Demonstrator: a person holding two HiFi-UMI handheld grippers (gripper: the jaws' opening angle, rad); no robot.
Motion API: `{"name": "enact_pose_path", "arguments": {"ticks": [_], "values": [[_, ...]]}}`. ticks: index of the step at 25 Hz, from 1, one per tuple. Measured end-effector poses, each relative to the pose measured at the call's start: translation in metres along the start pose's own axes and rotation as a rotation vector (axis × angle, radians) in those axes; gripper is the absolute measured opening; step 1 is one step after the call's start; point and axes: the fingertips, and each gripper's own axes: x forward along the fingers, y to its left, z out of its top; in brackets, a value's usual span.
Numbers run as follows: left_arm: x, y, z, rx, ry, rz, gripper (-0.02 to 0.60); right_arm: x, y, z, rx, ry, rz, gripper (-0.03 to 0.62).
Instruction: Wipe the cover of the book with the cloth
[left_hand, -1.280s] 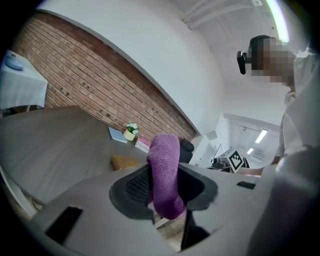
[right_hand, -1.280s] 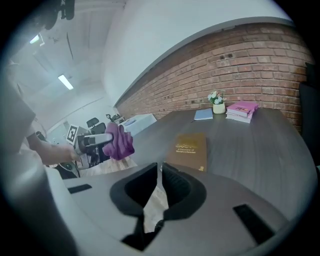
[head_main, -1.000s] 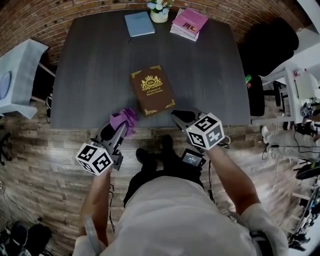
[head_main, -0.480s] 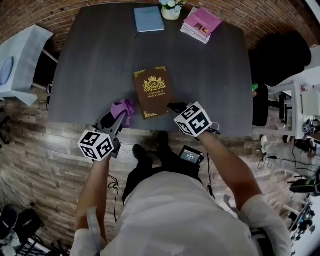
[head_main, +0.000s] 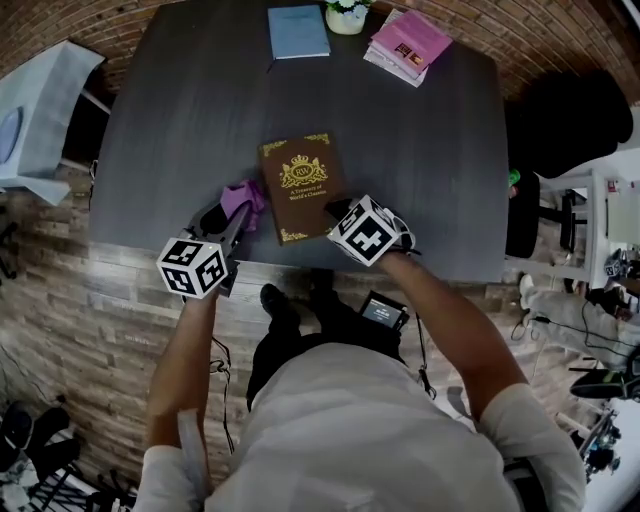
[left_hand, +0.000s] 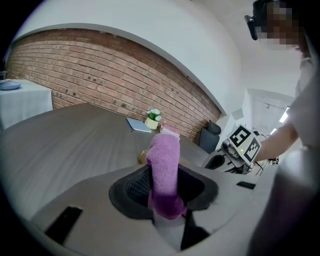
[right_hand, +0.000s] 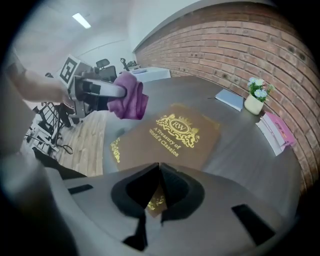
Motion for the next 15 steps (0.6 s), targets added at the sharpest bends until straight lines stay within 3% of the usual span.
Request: {"name": "enact_pose_path", "arguments": {"ticks": [6, 15], "values": [[0.023, 0.011, 0.013, 0.028, 0.008, 0.015, 0.129, 0.003, 0.002, 0.000, -0.049, 0.074, 0.052, 0.020], [0.057, 0.038, 0.030, 0.112, 0.042, 0.093, 0.129, 0.006, 0.002, -0.003, 0.010, 0.124, 0.129, 0.017]]}}
